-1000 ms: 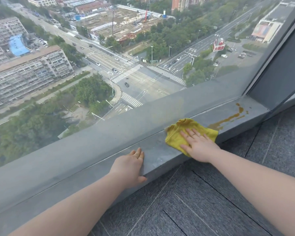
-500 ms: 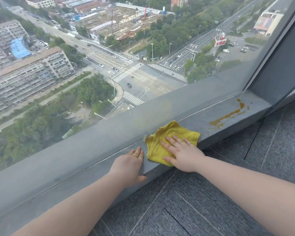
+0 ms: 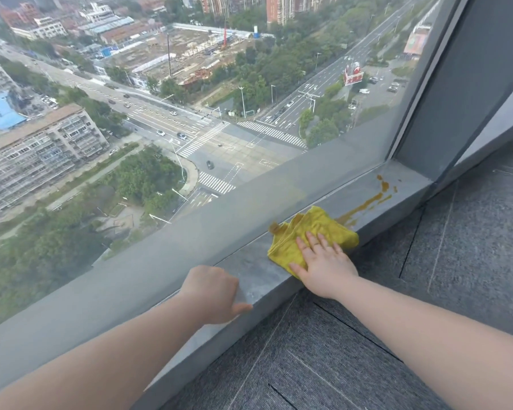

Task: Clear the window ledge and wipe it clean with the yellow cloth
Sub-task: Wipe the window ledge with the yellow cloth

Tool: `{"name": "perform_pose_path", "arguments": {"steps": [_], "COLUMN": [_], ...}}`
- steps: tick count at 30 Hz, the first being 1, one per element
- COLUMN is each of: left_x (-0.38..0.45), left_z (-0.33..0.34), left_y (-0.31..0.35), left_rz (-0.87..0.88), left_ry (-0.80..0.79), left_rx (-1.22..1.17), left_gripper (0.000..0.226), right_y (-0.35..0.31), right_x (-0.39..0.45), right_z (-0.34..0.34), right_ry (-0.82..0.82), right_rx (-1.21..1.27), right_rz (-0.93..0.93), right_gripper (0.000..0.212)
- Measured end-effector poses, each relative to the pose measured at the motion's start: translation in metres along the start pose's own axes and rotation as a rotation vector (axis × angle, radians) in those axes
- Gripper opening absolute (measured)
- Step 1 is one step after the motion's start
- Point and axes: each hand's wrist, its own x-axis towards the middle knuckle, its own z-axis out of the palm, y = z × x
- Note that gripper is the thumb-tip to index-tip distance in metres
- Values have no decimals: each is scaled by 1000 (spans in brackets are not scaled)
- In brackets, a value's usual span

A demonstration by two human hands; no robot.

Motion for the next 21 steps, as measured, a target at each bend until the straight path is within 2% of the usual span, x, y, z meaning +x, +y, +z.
{"name": "perform_pose_path", "arguments": {"steps": [3, 6, 14, 21], "left_x": [20, 38, 75, 78], "left_z": [-16, -22, -40, -39], "left_y": [21, 45, 73, 73], "left_rz": [11, 46, 193, 252], "left_ry": [129, 174, 265, 240], "left_rx": [-139, -283, -345, -352], "left_gripper": [66, 86, 96, 98], "right_y": [9, 25, 73, 80], "right_x": [-2, 1, 22, 19], "right_z": [1, -2, -20, -27], "right_ry": [17, 40, 93, 119], "right_rx": [7, 41, 57, 76], "right_rz": [27, 94, 244, 348], "right_gripper": [71, 72, 73, 72]}}
